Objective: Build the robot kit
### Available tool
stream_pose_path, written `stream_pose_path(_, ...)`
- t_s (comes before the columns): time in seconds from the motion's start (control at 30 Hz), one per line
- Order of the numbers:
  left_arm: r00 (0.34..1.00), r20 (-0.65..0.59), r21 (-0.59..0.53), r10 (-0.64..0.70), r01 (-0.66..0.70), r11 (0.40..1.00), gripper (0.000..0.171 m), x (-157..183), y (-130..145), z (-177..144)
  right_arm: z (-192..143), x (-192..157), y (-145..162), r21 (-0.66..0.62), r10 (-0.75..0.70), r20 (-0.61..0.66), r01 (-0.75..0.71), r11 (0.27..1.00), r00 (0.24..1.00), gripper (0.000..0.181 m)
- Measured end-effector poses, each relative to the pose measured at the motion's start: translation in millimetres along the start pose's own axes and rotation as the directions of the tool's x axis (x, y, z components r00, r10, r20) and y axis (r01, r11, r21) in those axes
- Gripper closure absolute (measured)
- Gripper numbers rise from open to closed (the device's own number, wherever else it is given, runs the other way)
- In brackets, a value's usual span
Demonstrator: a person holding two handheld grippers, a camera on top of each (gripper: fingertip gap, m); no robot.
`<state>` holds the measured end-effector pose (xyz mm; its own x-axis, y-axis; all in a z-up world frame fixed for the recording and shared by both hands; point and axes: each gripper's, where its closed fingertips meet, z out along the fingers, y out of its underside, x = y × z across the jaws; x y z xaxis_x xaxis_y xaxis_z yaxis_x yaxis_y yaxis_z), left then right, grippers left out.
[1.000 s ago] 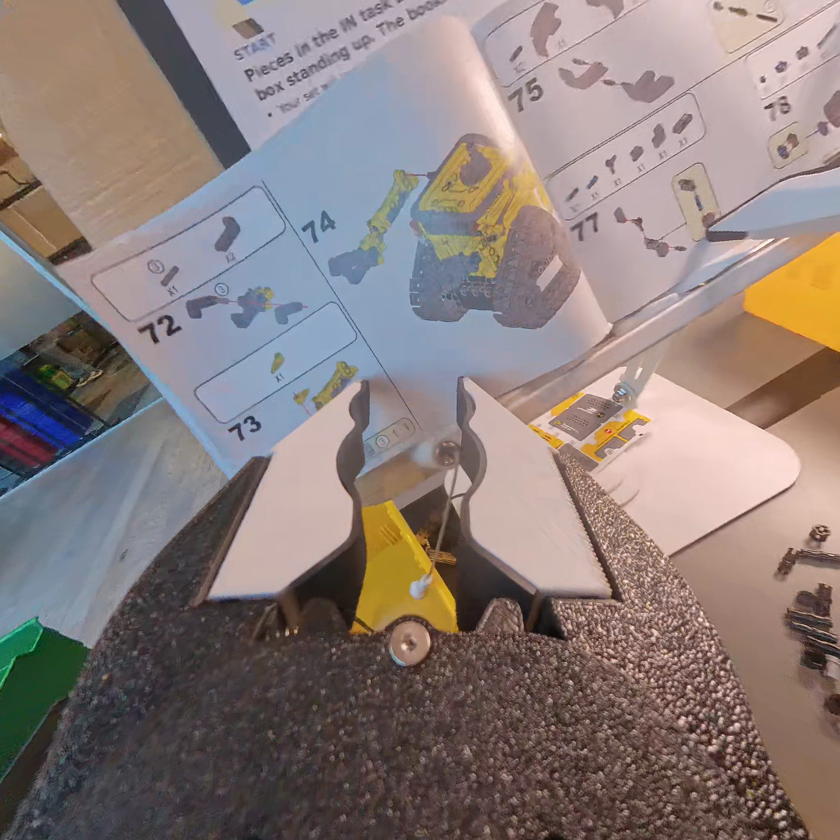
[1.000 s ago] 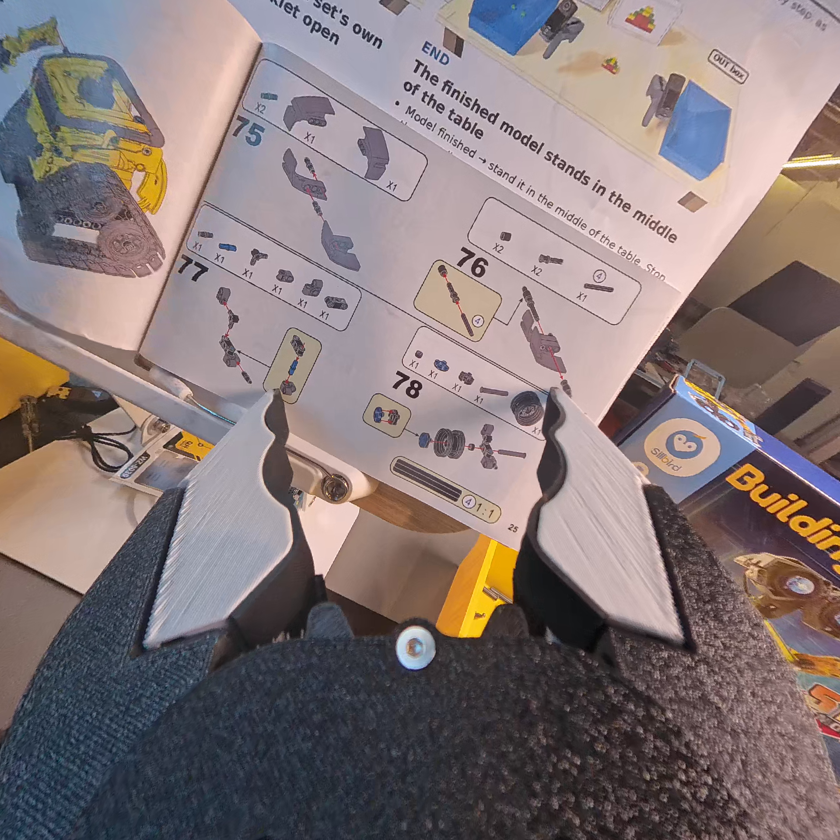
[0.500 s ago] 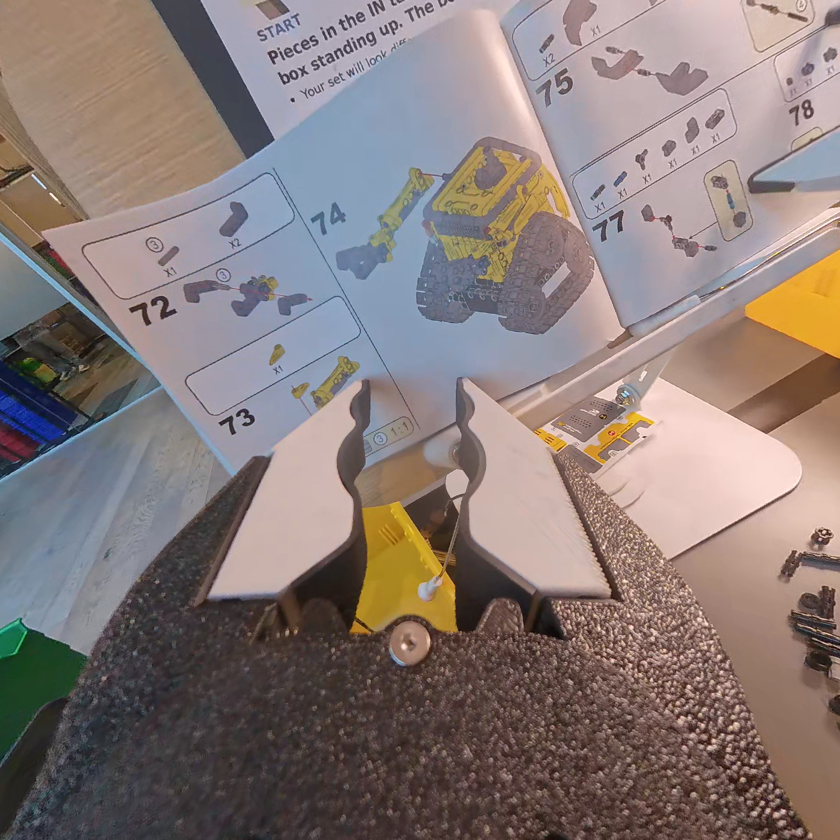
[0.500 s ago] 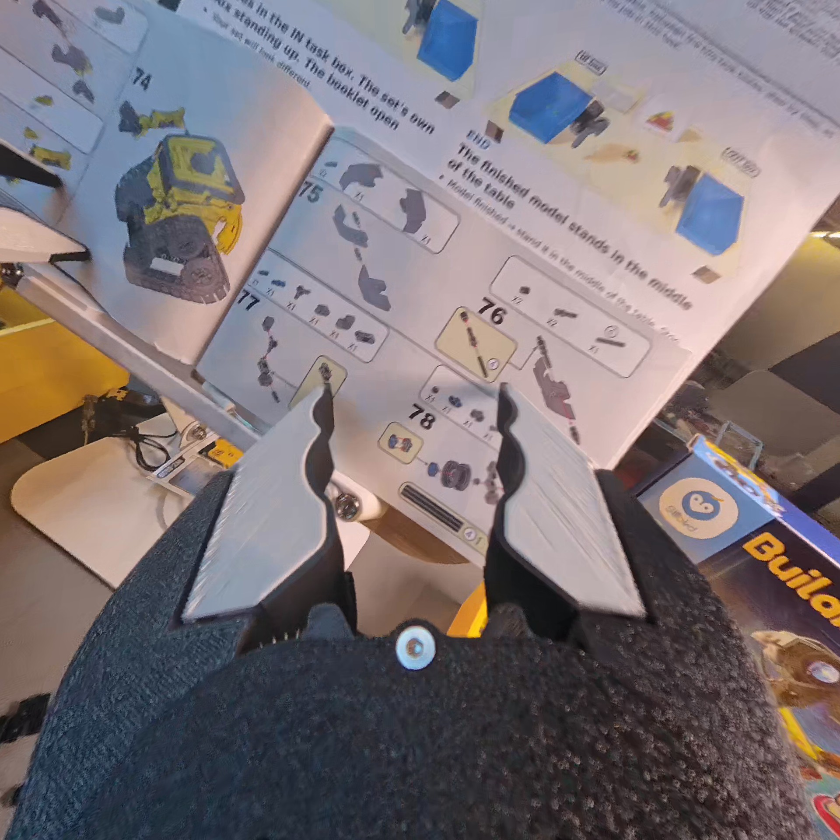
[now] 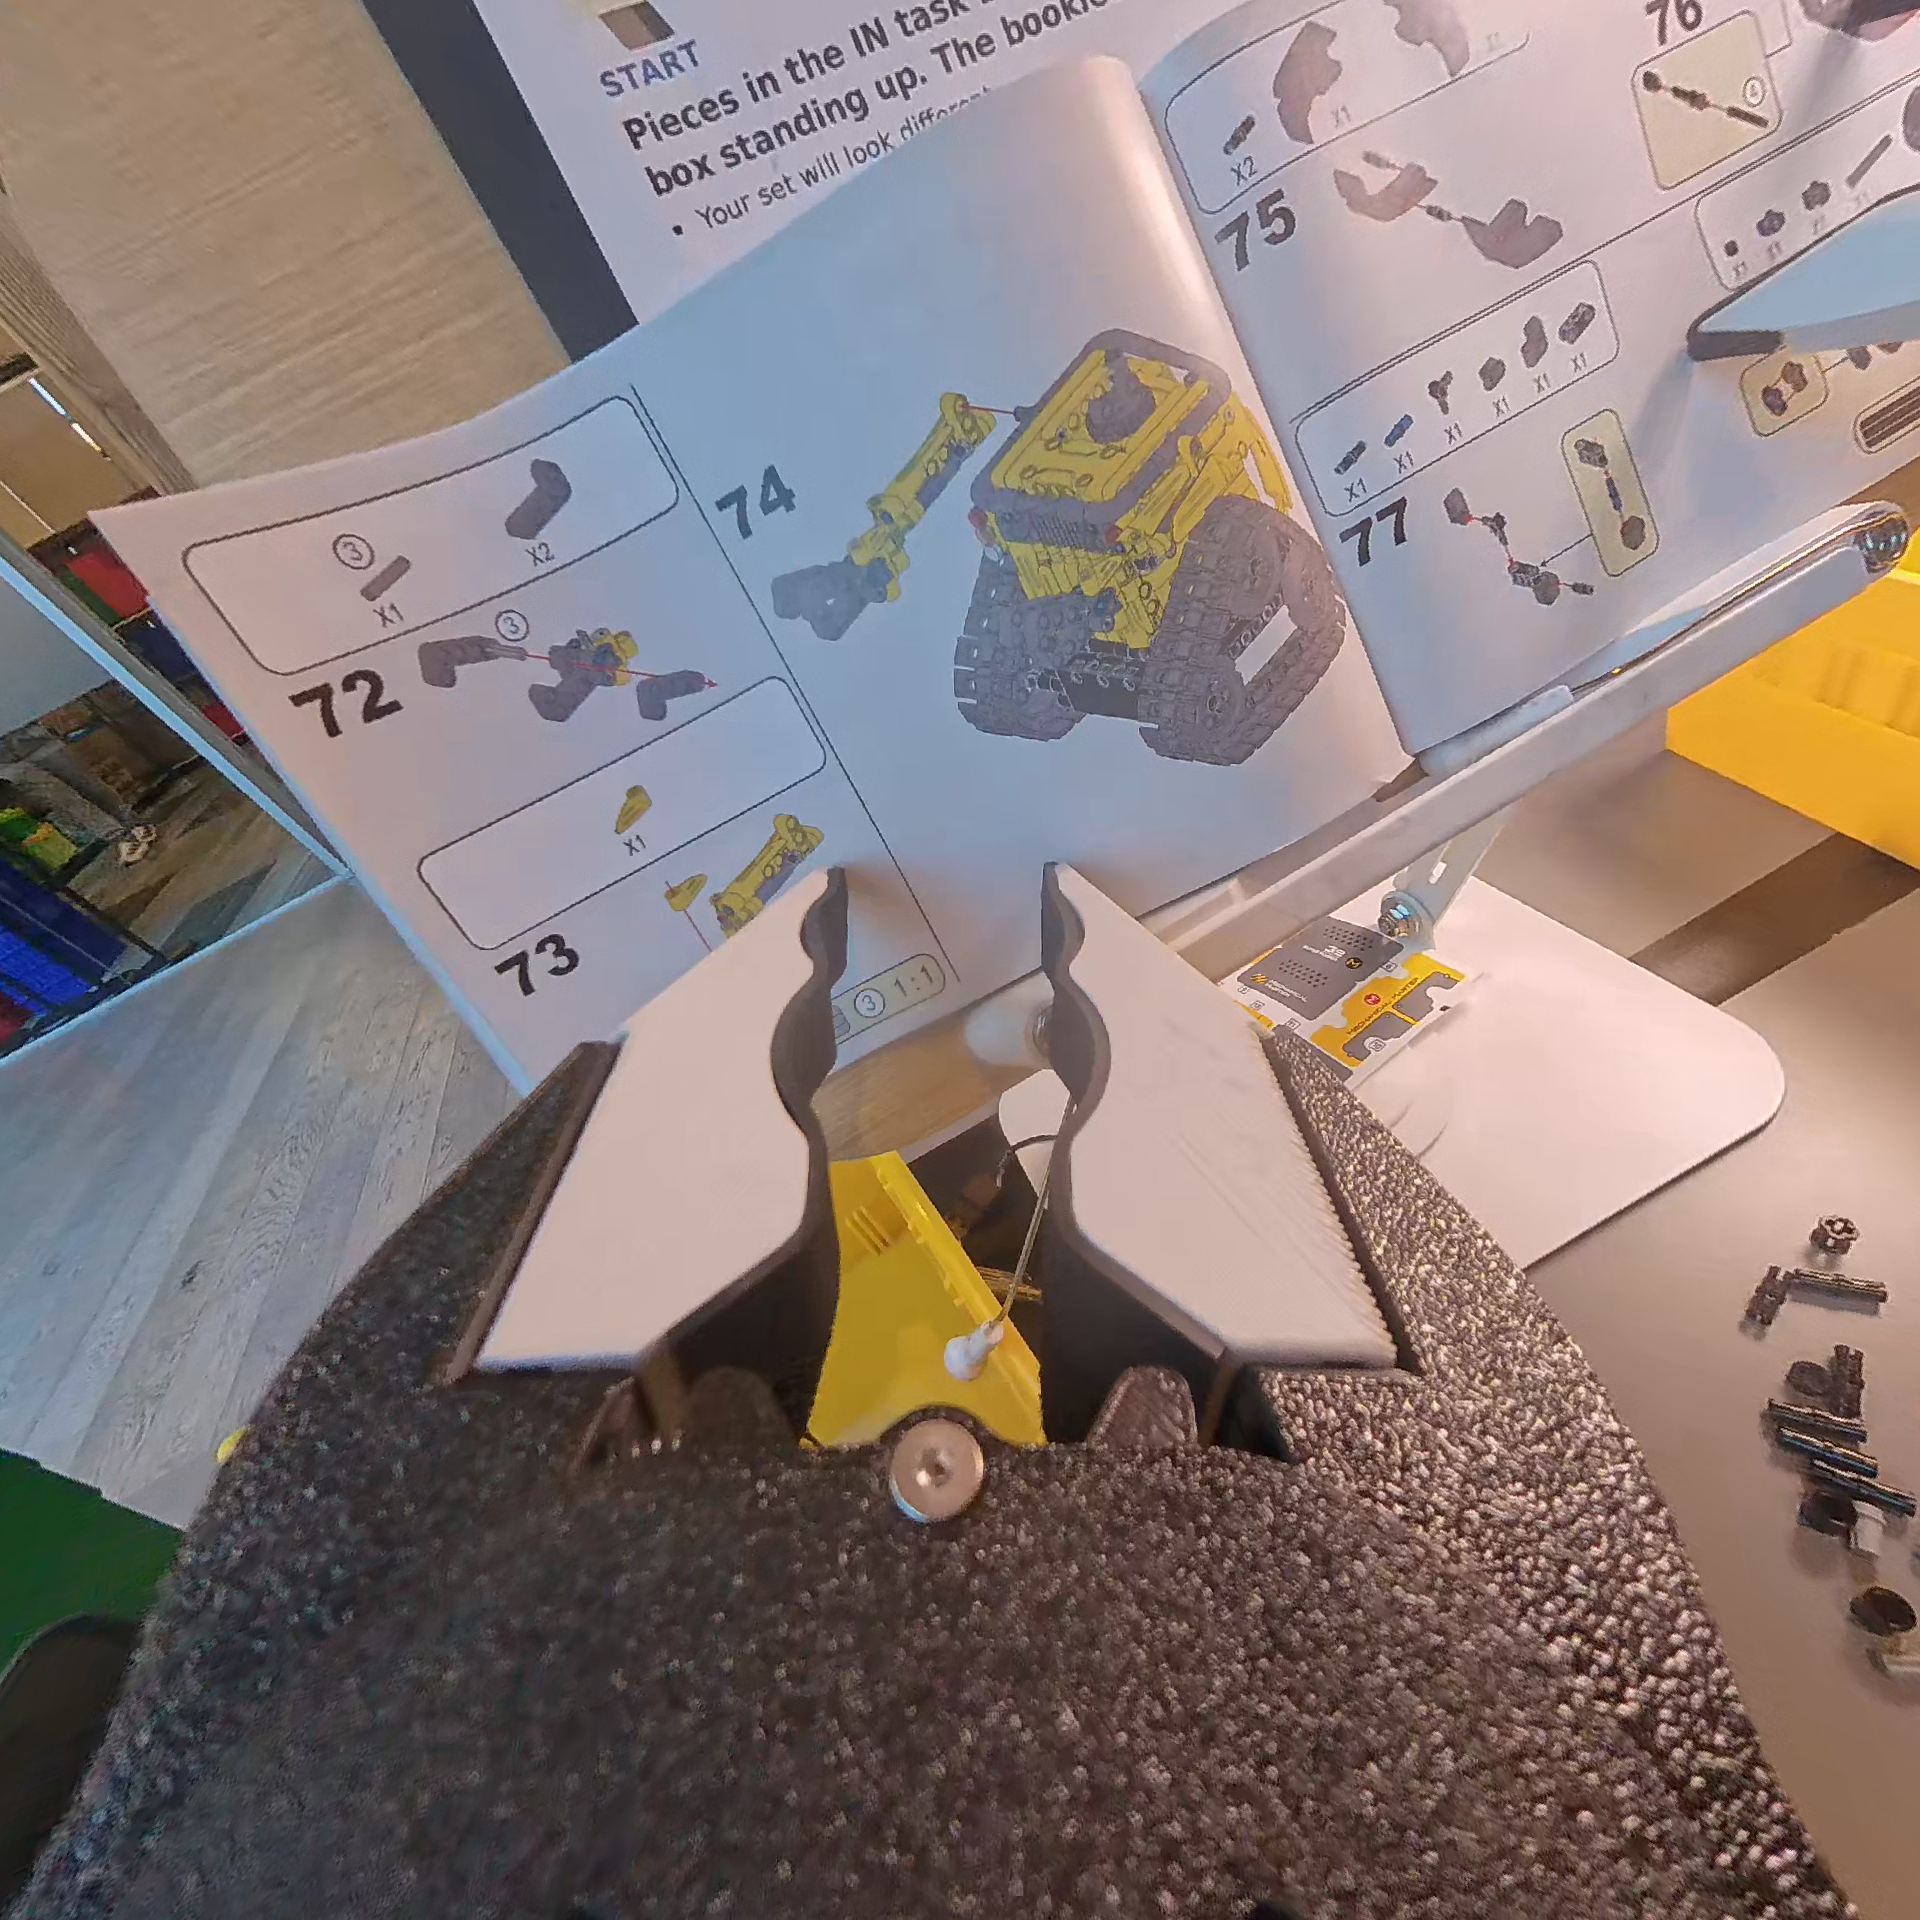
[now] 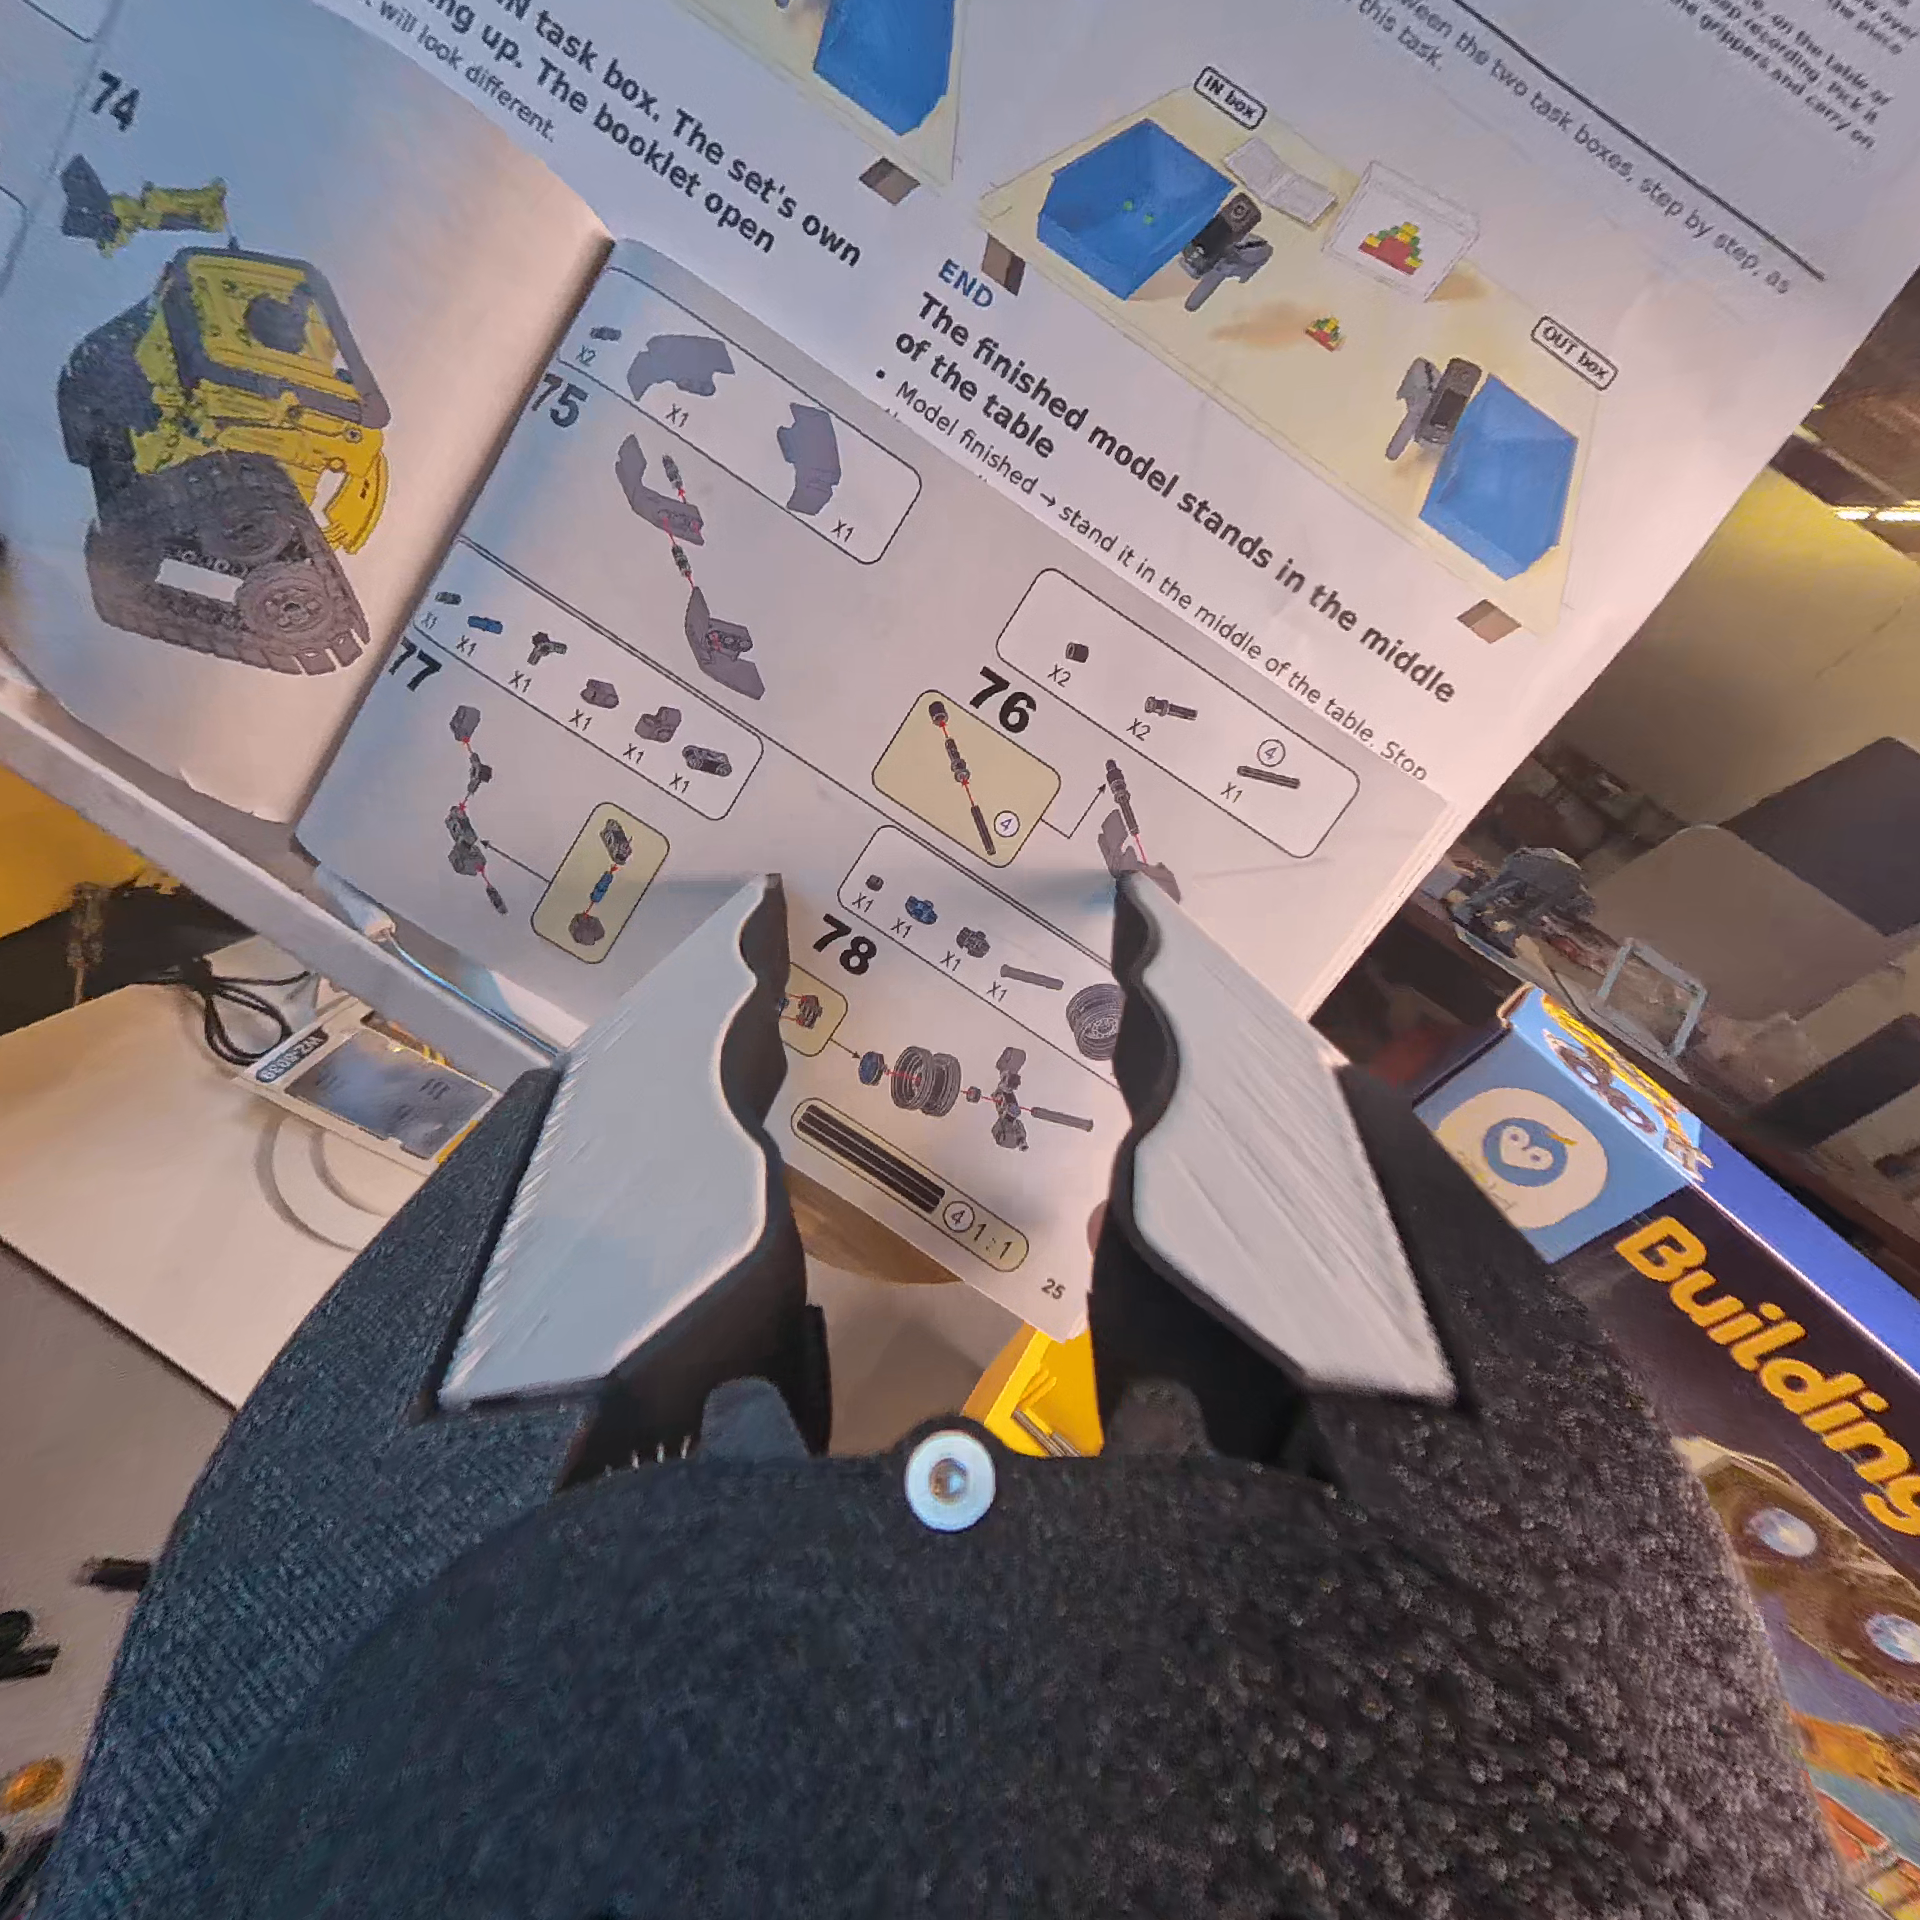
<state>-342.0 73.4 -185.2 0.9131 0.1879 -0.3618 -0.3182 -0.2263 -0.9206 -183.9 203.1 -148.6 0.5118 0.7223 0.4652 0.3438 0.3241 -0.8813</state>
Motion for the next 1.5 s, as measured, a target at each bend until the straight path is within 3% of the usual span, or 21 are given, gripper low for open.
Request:
stream_pose_path(0.07, 1.0, -0.006, -0.001, -0.004, 0.004, 1.0, 0.135, 0.3, 0.1, -0.7, -4.0, 1.6, -1.6, 0.013, 0.03, 0.05, -0.031, 0.999, 0.998, 0.121)
stream_pose_path(0.17, 1.0, -0.011, -0.005, -0.001, 0.001, 1.0, 0.135, 0.5, 0.1, -1.3, -3.4, 22.5, -7.6, 0.031, 0.041, 0.008, -0.041, 0.999, 0.999, 0.083)
stream_pose_path(0.27, 1.0, -0.009, -0.005, -0.002, 0.002, 1.0, 0.135, 0.2, -0.2, -0.8, 3.7, 16.7, -3.0, -0.003, -0.014, 0.045, 0.014, 1.0, 0.999, 0.072)
stream_pose_path(0.33, 1.0, -0.008, -0.005, 0.0, 0.0, 1.0, 0.136, 0.2, 0.0, -0.2, 4.1, 18.1, -0.3, -0.013, -0.055, 0.026, 0.055, 0.998, 0.998, 0.078)
stream_pose_path(0.5, 1.0, -0.002, 0.002, 0.001, 0.0, 1.0, 0.136, 0.5, 0.0, -0.4, -1.3, 17.9, 0.2, 0.029, -0.01, 0.056, 0.008, 1.0, 0.998, 0.117)
stream_pose_path(0.63, 1.0, -0.001, 0.006, -0.004, 0.004, 1.0, 0.136, 0.5, 0.1, -0.4, -4.6, 14.8, -0.7, 0.018, 0.021, 0.125, -0.023, 1.0, 0.992, 0.123)
stream_pose_path(0.77, 1.0, 0.002, 0.009, -0.002, 0.002, 1.0, 0.136, 0.9, 0.3, -1.2, -0.2, 32.8, -12.2, 0.041, -0.038, 0.051, 0.036, 0.999, 0.998, 0.079)
stream_pose_path(0.87, 1.0, -0.005, 0.008, -0.01, 0.01, 1.0, 0.136, 0.9, 0.2, -1.2, 8.7, 30.2, -7.3, 0.008, -0.076, 0.052, 0.076, 0.997, 0.996, 0.072)
stream_pose_path(1.0, 1.0, -0.011, 0.008, -0.013, 0.013, 1.0, 0.137, 1.2, -0.2, -1.6, 11.5, 32.5, -6.8, 0.001, -0.061, 0.023, 0.061, 0.998, 0.998, 0.079)
stream_pose_path(1.23, 1.0, -0.006, 0.014, -0.008, 0.008, 1.0, 0.138, 2.2, -0.4, -2.6, 7.4, 23.8, -5.2, 0.016, -0.016, 0.062, 0.015, 1.0, 0.998, 0.136)
stream_pose_path(1.27, 1.0, -0.007, 0.015, -0.01, 0.01, 1.0, 0.138, 2.2, -0.5, -2.8, 6.1, 22.6, -5.3, 0.015, 0.005, 0.083, -0.006, 1.0, 0.997, 0.137)
stream_pose_path(1.3, 1.0, -0.01, 0.015, -0.014, 0.014, 1.0, 0.139, 2.2, -0.5, -3.1, 4.8, 23.5, -5.8, 0.013, 0.01, 0.092, -0.011, 1.0, 0.996, 0.135)
stream_pose_path(1.37, 1.0, -0.013, 0.012, -0.02, 0.02, 1.0, 0.139, 2.1, -0.5, -3.7, 4.9, 31.8, -9.2, 0.02, -0.004, 0.062, 0.002, 1.0, 0.998, 0.101)
stream_pose_path(1.43, 1.0, -0.014, 0.012, -0.024, 0.024, 1.0, 0.14, 2.1, -0.5, -3.9, 8.0, 38.0, -12.3, 0.026, -0.004, 0.045, 0.003, 1.0, 0.999, 0.08)
stream_pose_path(1.5, 1.0, -0.012, 0.013, -0.026, 0.027, 1.0, 0.14, 2.1, -0.8, -3.9, 14.2, 33.7, -7.8, -0.002, -0.027, 0.058, 0.028, 1.0, 0.998, 0.07)
